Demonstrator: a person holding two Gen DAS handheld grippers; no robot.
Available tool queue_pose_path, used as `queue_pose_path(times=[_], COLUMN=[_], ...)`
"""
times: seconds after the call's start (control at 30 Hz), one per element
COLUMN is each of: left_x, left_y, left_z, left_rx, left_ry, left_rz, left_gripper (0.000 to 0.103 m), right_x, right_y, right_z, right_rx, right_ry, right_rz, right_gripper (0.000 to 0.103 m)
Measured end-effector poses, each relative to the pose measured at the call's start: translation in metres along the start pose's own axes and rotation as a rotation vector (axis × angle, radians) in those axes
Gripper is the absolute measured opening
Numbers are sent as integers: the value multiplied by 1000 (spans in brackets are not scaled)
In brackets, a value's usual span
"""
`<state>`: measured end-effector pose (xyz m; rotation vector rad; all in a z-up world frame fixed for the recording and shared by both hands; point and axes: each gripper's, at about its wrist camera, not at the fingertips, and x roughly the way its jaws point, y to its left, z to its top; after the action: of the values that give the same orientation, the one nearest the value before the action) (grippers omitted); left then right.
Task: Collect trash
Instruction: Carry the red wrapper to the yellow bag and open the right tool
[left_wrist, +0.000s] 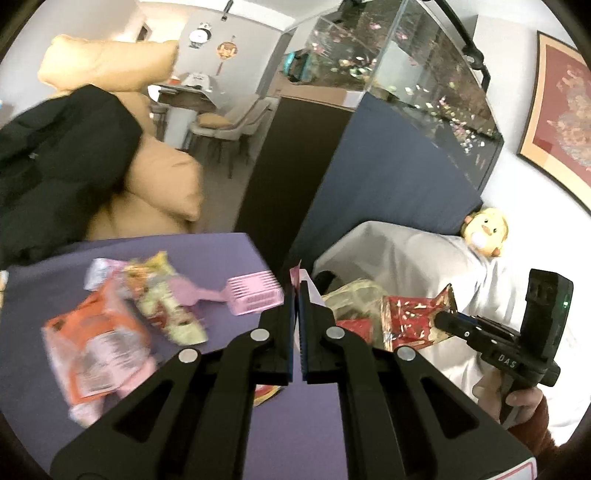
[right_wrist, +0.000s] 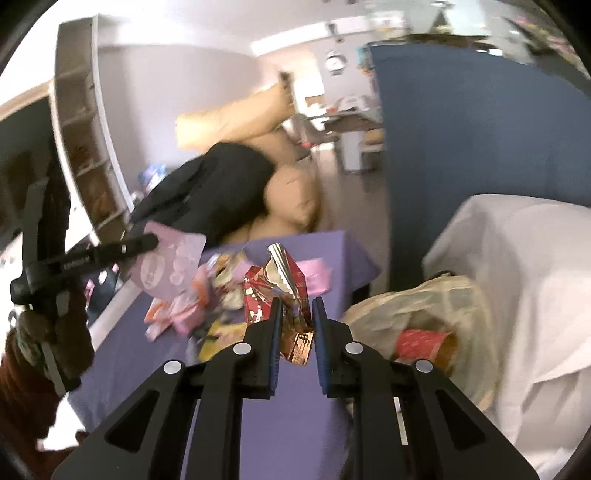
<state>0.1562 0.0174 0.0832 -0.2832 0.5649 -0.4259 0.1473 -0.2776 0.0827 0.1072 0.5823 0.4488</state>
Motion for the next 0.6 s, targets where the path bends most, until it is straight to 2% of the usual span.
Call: queue_pose_path(times=[0.13, 0.33, 0.5, 0.6], left_x=[47, 144, 199, 225], left_y=[-12, -50, -76, -82], left_z=[-1, -16, -31, -40], left_rx=[-12, 19, 60, 34], left_ry=[57, 237, 336, 393], left_rz=[-53, -171, -206, -230], left_gripper=[2, 2, 2, 2], right_x=[-2, 12, 17, 22], right_y=[-36, -96, -116, -118], right_z=[3, 4, 6, 6], right_rx=[39, 113, 110, 82], right_ry=[-21, 24, 19, 20], right_rz=[-103, -244, -303, -340], right_gripper=[17, 17, 17, 17])
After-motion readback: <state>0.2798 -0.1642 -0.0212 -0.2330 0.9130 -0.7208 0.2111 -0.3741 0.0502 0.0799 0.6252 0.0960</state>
